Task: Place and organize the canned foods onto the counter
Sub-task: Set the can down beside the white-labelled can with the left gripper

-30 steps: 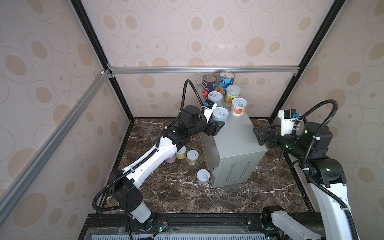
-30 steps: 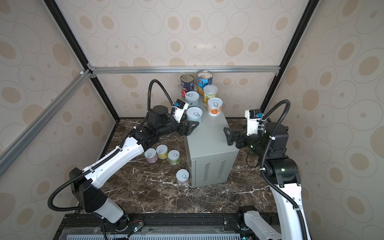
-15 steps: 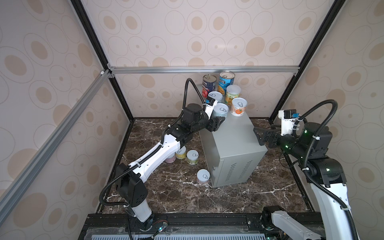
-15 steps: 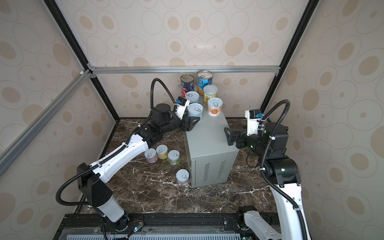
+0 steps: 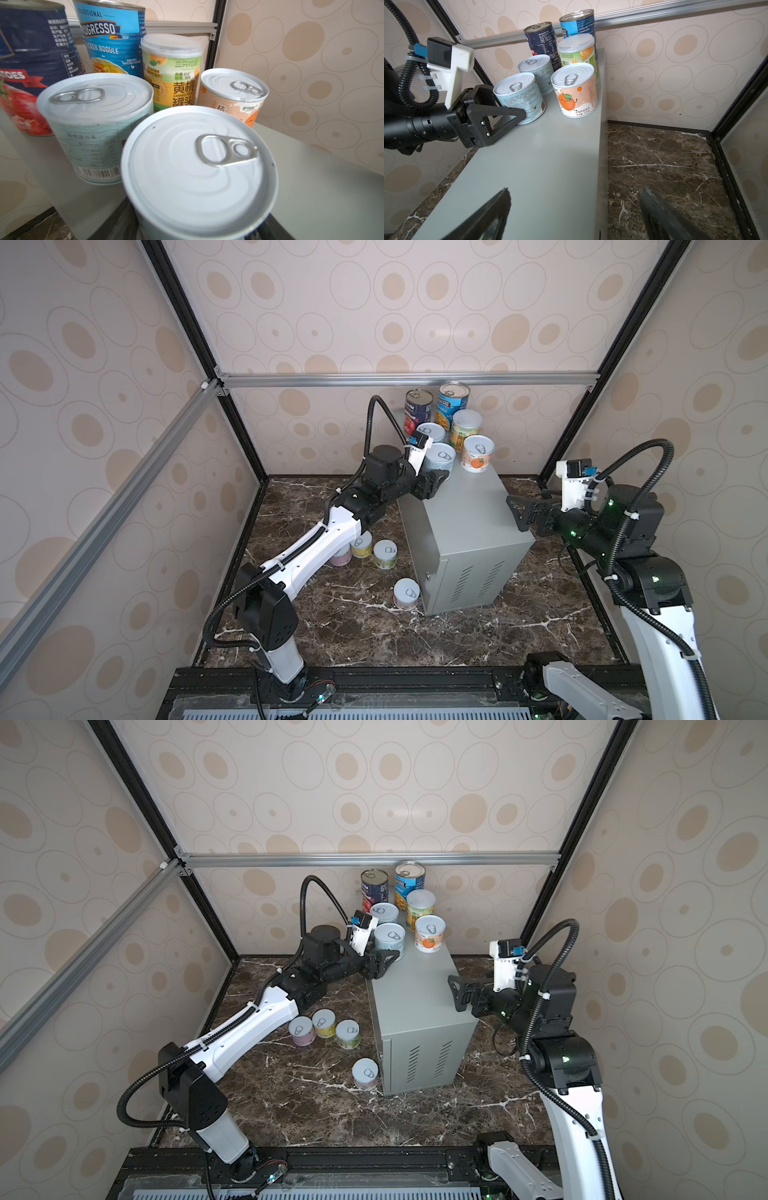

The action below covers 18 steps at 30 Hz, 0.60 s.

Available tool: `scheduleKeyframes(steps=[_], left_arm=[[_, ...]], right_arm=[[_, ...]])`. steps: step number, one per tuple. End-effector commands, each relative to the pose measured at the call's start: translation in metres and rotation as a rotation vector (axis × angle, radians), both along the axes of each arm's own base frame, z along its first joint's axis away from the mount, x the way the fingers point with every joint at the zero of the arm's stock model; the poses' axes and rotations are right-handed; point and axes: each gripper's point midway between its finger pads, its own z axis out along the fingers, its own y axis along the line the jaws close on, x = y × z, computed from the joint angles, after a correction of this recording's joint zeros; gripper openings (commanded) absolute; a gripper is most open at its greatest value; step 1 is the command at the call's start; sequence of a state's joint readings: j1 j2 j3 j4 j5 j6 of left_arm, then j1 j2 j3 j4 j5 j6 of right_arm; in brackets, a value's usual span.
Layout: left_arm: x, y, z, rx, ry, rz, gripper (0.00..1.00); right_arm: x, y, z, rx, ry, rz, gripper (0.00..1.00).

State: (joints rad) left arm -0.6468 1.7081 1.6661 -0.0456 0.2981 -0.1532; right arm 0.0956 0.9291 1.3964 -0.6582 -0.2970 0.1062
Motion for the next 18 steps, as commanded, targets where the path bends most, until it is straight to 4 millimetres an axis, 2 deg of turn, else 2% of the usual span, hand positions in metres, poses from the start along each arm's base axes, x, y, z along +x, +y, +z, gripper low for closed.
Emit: scheduleKeyframes(steps=[1, 18], left_arm=[[0.002, -0.008, -0.021, 0.023, 0.067, -0.036, 0.71], [0.007, -0.013, -0.032, 0.038, 0.105, -0.042, 0.77]], right_arm=[[-0.003, 0.005, 0.004, -0.009, -0.017, 0.032, 1.0], [-0.005, 0.006, 0.008, -0.01, -0.033, 0.041, 1.0]])
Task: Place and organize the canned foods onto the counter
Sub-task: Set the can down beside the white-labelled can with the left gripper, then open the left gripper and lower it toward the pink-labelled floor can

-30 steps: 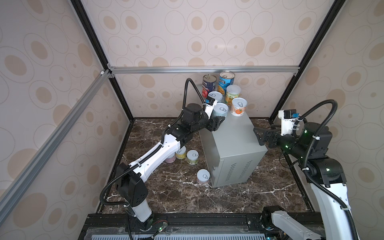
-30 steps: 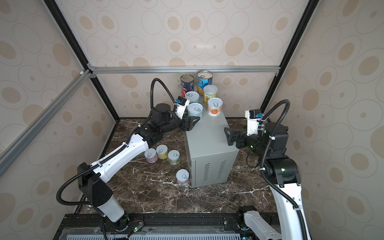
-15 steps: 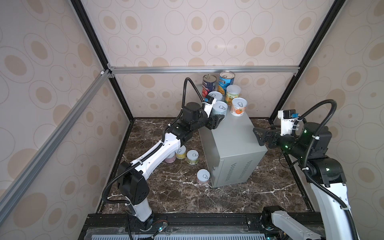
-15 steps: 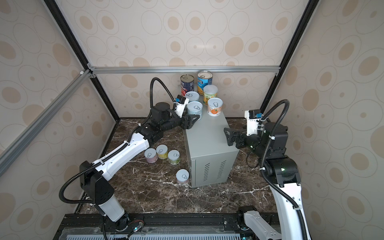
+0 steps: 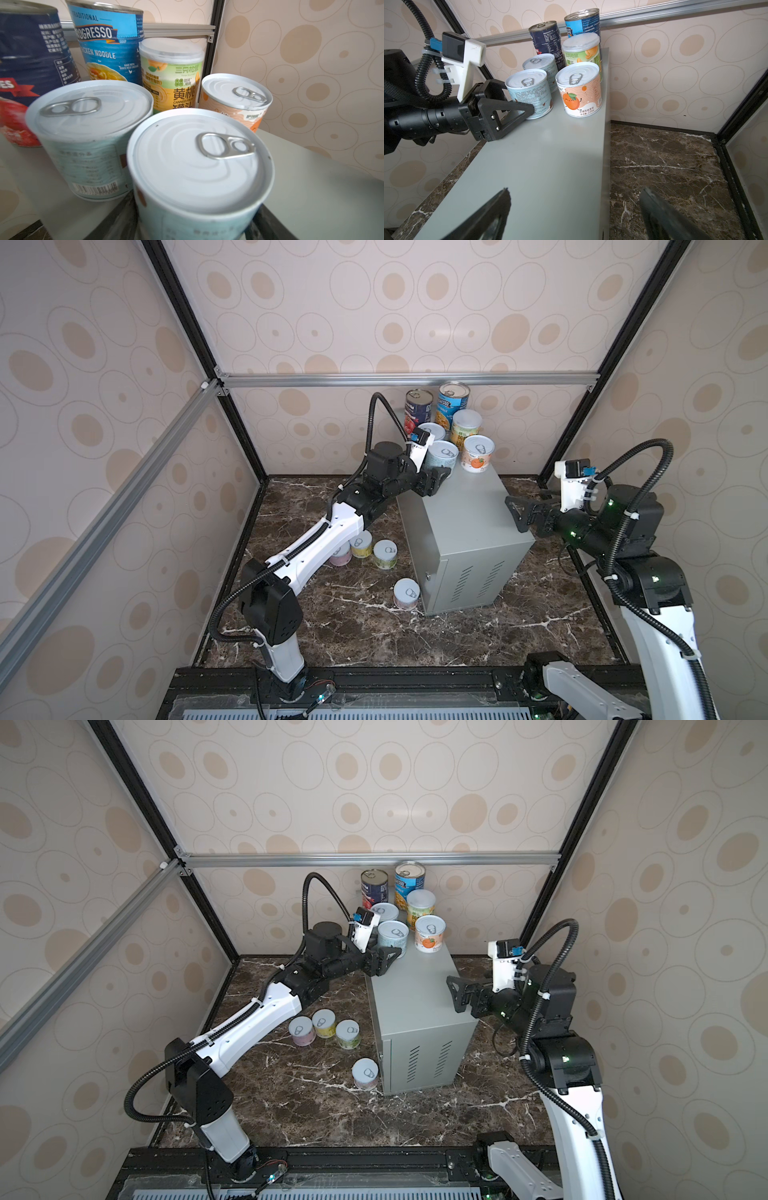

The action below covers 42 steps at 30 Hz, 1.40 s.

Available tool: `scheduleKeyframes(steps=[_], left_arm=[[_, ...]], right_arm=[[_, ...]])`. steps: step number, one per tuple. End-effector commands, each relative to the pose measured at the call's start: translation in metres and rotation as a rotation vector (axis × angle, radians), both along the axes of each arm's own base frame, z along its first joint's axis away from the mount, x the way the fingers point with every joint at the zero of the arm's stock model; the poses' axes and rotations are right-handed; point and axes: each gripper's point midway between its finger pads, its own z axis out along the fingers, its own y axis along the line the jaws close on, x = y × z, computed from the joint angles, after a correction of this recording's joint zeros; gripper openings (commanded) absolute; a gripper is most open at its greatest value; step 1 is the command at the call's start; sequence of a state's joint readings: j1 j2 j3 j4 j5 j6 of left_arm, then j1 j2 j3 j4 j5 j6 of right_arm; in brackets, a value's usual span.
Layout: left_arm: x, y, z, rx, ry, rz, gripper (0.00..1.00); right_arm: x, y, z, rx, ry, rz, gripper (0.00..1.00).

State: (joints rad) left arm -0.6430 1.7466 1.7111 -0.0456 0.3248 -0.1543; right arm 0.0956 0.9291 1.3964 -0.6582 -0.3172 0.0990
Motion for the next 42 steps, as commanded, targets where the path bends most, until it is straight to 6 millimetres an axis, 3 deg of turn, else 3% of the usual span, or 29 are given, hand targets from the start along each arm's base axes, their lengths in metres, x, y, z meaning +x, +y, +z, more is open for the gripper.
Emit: scheduleKeyframes(steps=[1, 13, 16, 19, 22, 26, 31, 37, 42], left_arm=[[0.001, -0.006, -0.036, 0.05, 0.11, -0.017, 0.77], [0.0, -0.001, -0.038, 0.055, 0.108, 0.003, 0.82], [-0.003, 0.004, -0.035, 0.052, 0.104, 0.013, 0.89], [-0.011, 0.011, -0.026, 0.05, 0.093, 0.016, 0.97], [-0.025, 0.024, -0.016, 0.05, 0.083, 0.026, 0.98], [-0.045, 0.055, -0.009, 0.074, 0.08, 0.072, 0.98], [-0.058, 0.113, -0.02, 0.112, 0.116, 0.194, 0.98], [-0.058, 0.193, -0.058, 0.092, 0.249, 0.366, 0.98], [-0.051, 0.241, -0.098, 0.068, 0.377, 0.511, 0.98]], right_arm=[[-0.004, 0.003, 0.007, -0.01, -0.03, 0.019, 1.0], [-0.005, 0.002, 0.005, -0.011, -0.028, 0.017, 1.0], [-0.006, 0.003, 0.005, -0.011, -0.028, 0.021, 1.0], [-0.007, 0.004, 0.006, -0.012, -0.029, 0.027, 1.0], [-0.007, 0.004, 0.005, -0.013, -0.026, 0.031, 1.0], [-0.008, 0.005, 0.006, -0.012, -0.028, 0.036, 1.0], [-0.008, 0.008, 0.008, 0.003, -0.032, 0.051, 1.0], [-0.008, 0.011, 0.009, 0.017, -0.029, 0.067, 1.0], [-0.01, 0.019, 0.01, 0.042, -0.028, 0.111, 1.0]])
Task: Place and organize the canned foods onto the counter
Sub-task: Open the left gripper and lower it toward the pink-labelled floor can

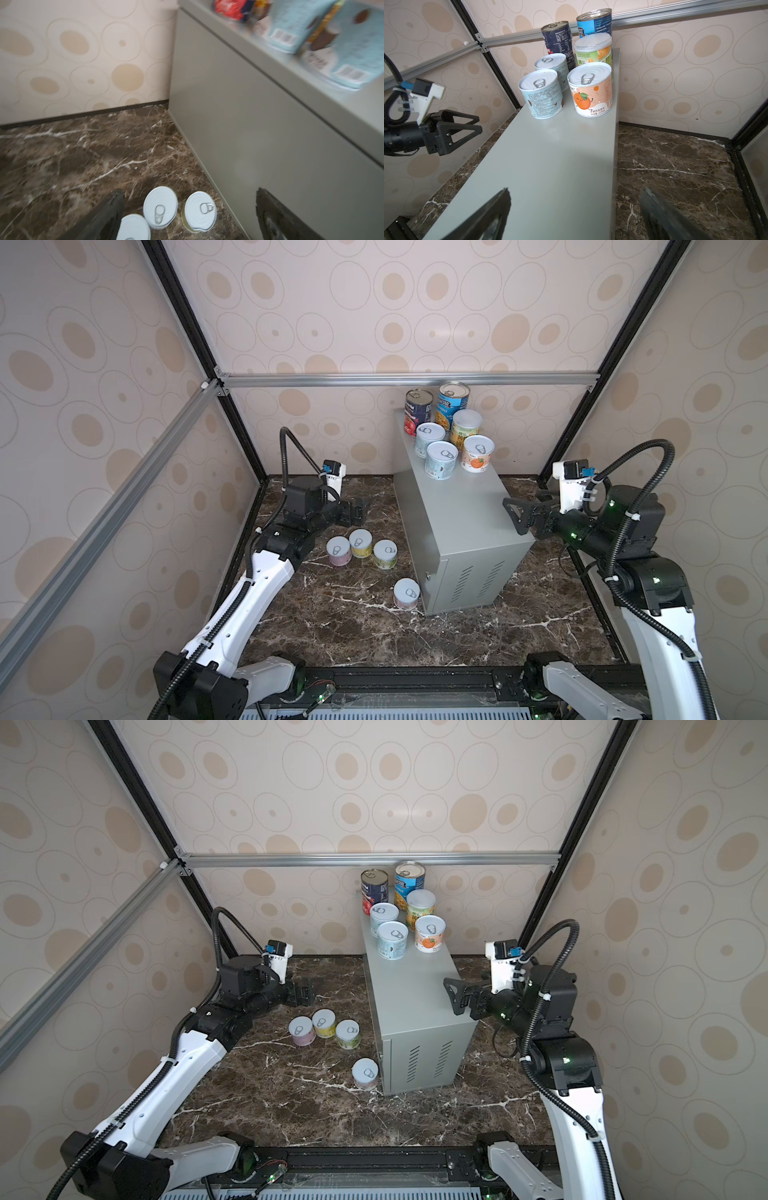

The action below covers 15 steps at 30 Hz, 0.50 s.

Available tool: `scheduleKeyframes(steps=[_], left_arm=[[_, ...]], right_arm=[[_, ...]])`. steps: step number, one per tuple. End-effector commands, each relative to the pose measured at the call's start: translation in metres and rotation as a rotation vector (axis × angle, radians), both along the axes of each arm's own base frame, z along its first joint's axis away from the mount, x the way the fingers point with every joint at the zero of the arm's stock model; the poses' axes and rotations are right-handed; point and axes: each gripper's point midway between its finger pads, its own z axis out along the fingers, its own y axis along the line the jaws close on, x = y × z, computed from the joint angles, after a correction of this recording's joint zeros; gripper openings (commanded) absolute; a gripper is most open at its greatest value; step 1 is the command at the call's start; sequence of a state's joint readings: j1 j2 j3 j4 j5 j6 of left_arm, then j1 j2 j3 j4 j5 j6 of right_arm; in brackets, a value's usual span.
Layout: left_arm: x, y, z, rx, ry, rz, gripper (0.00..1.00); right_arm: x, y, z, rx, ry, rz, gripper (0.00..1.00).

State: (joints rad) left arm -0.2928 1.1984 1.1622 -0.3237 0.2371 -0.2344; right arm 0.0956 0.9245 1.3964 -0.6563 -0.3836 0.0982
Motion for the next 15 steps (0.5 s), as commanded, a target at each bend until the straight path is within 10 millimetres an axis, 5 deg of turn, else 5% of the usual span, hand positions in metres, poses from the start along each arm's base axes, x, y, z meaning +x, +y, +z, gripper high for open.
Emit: scheduleKeyframes(steps=[1, 6, 15], left_arm=[[0.0, 0.024, -0.028, -0.042, 0.11, 0.095, 0.98], [0.007, 0.05, -0.085, -0.061, 0.254, 0.212, 0.98], [0.001, 0.059, -0.163, -0.078, 0.375, 0.287, 0.98]], right_arm=[[-0.005, 0.011, 0.007, 0.03, -0.019, 0.06, 1.0], [-0.009, 0.012, 0.006, 0.045, -0.017, 0.065, 1.0], [-0.015, 0.016, 0.001, 0.075, -0.006, 0.081, 1.0]])
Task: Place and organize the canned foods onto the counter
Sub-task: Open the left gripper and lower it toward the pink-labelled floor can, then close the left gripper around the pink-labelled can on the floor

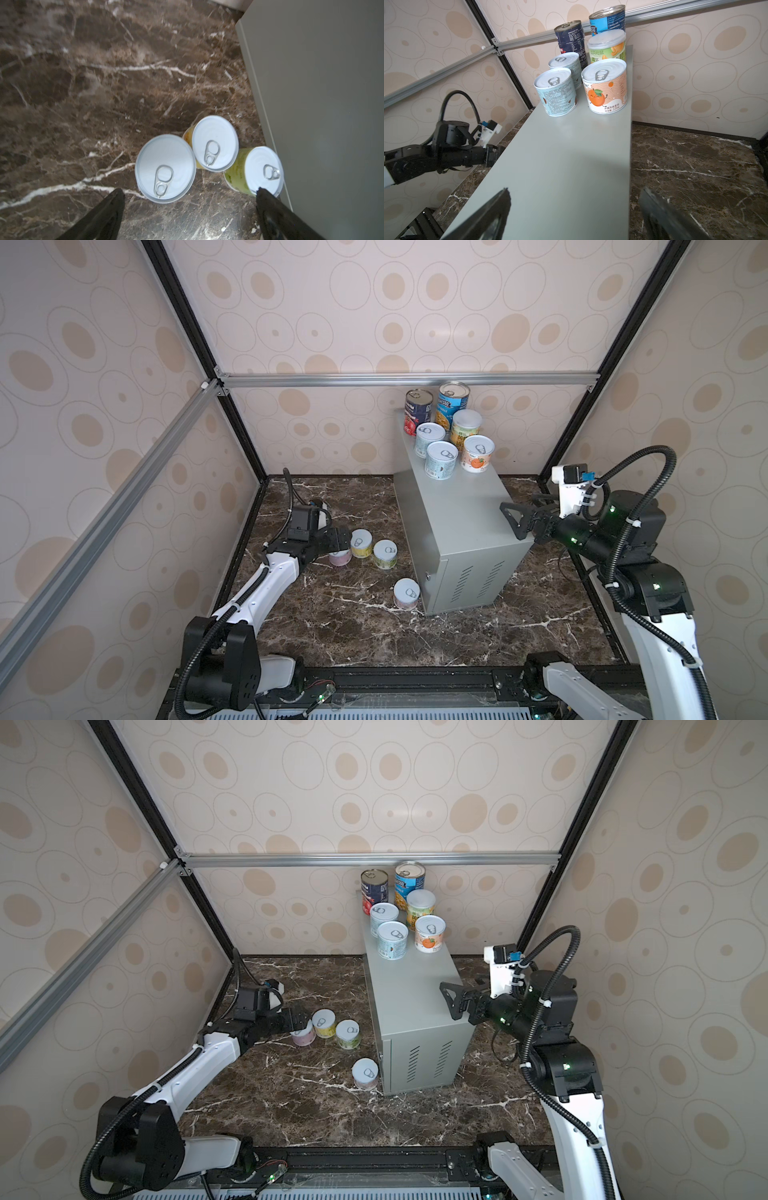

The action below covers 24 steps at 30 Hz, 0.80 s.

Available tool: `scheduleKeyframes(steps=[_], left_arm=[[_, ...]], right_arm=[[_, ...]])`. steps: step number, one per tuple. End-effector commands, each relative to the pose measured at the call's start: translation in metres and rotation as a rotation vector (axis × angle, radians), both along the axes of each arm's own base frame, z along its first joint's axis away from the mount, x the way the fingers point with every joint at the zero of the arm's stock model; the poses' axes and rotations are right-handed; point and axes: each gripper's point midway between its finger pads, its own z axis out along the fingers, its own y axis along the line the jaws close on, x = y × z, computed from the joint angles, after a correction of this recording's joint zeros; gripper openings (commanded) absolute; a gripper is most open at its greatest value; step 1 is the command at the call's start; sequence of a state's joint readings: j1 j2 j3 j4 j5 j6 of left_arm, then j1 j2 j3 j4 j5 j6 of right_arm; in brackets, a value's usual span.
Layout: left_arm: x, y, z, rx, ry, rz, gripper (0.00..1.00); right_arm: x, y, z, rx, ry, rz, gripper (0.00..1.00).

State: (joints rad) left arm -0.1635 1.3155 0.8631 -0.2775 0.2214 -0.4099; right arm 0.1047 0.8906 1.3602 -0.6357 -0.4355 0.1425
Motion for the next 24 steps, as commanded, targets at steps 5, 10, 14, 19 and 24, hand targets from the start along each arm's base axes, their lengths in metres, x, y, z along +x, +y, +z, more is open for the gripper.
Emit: scheduleKeyframes(steps=[5, 10, 14, 19, 24], left_arm=[[0.001, 0.005, -0.02, -0.021, -0.011, 0.056, 0.98], [-0.002, 0.012, -0.037, 0.001, 0.013, 0.097, 0.97], [-0.002, 0.008, -0.054, -0.003, 0.042, 0.094, 0.92], [-0.001, 0.007, -0.066, 0.001, 0.054, 0.104, 0.89], [0.008, 0.008, -0.07, 0.013, 0.037, 0.126, 0.85]], right_arm=[[0.003, 0.009, 0.001, 0.046, -0.013, 0.038, 1.0], [0.007, 0.015, 0.006, 0.079, -0.039, 0.064, 1.0], [0.013, 0.017, 0.005, 0.077, -0.03, 0.072, 1.0], [0.017, 0.019, 0.003, 0.071, -0.025, 0.079, 1.0], [0.022, 0.021, 0.001, 0.067, -0.018, 0.086, 1.0]])
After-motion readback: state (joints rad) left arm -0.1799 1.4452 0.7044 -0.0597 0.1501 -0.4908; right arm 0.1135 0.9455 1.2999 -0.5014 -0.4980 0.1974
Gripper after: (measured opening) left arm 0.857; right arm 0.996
